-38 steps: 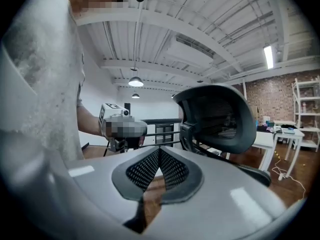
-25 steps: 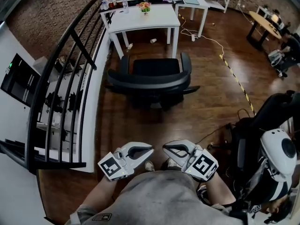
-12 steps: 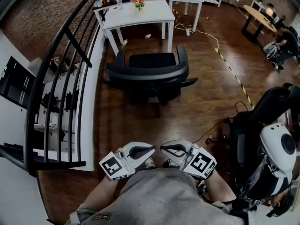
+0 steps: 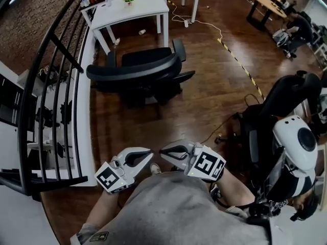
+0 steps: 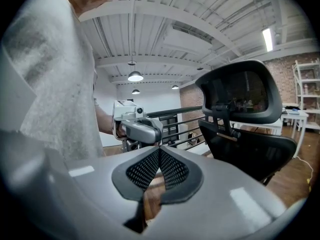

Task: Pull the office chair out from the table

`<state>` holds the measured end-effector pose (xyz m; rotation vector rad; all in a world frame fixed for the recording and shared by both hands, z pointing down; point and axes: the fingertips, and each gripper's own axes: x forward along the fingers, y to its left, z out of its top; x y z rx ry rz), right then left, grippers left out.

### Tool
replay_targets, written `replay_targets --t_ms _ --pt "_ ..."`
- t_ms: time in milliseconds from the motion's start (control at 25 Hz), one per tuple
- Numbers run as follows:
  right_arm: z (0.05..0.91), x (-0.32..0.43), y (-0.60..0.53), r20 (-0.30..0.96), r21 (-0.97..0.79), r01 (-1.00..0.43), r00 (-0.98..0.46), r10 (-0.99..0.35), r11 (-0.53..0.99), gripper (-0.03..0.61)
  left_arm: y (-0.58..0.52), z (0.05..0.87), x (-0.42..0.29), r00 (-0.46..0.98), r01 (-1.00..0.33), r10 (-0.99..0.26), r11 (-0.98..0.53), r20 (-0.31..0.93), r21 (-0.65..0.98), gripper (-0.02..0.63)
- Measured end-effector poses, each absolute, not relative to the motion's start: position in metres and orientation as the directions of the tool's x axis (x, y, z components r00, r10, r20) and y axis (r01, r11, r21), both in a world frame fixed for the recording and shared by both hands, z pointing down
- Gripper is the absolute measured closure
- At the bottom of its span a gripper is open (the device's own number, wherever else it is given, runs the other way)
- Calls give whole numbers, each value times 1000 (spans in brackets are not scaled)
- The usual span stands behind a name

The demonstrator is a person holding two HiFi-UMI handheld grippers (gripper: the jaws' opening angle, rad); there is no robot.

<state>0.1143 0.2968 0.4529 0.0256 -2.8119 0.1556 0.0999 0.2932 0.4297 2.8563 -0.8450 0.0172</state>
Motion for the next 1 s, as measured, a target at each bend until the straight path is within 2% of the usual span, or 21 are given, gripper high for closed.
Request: replay_targets --t_ms 1000 --pt "457 112 291 305 -78 -5 -952 19 997 572 287 431 100 829 -558 -557 -820 46 126 611"
